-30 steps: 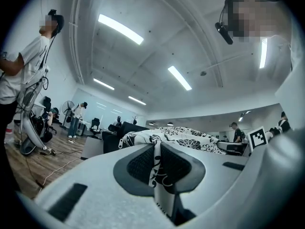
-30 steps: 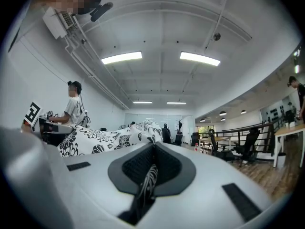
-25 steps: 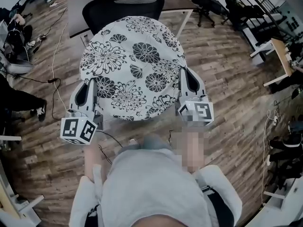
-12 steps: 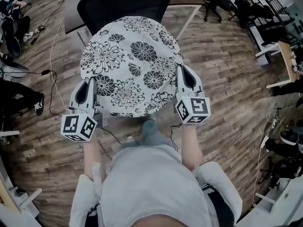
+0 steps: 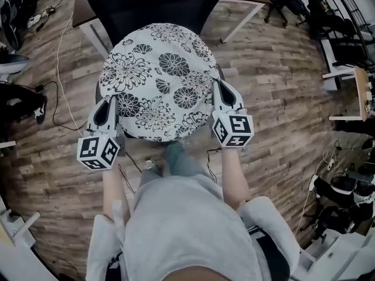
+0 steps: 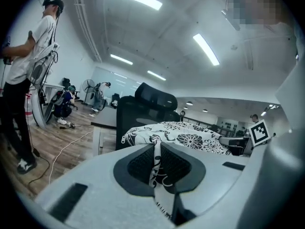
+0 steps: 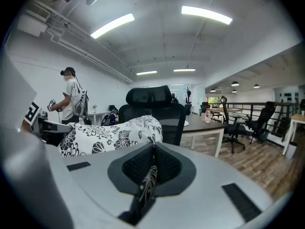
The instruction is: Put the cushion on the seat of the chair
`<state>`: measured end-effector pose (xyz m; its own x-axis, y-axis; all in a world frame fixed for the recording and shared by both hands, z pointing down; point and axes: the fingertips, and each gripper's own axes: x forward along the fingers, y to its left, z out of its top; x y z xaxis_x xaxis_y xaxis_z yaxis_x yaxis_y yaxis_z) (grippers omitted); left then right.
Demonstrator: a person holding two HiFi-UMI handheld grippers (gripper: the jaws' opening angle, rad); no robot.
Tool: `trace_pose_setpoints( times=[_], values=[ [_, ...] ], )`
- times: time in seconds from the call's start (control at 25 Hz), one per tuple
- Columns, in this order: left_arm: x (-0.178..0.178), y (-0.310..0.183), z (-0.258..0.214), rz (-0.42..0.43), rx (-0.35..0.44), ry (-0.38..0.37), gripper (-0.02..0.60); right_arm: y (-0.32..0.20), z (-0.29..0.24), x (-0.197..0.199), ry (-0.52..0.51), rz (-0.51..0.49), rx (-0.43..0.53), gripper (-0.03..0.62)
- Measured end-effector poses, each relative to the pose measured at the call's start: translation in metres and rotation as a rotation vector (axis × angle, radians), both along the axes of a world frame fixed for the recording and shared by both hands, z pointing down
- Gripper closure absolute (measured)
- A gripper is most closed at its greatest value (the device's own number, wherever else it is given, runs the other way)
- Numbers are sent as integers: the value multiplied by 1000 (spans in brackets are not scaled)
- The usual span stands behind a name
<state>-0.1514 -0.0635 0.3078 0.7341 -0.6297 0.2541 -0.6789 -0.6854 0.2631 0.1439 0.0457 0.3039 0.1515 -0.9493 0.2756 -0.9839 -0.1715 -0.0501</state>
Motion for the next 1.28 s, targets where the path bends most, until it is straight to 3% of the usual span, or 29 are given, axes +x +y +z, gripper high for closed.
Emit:
trace_pose_setpoints(
  times=[0.24,0.52,1.04,1.28],
  values=[
    [1,-8,91,-29,-78,-25,548,-20,92,3,-33,-35,-106,579],
    [7,-10,93,-55,-158,-100,548,-29,106,10,-92,-72,-219,579],
    [4,-17,185,-126,-316,-167,548,-44,211,16,-181,-71,-371,579],
    [3,-20,237,-136,-374,-252,548,-55,264,16,-219,-70,-450,579]
  ],
)
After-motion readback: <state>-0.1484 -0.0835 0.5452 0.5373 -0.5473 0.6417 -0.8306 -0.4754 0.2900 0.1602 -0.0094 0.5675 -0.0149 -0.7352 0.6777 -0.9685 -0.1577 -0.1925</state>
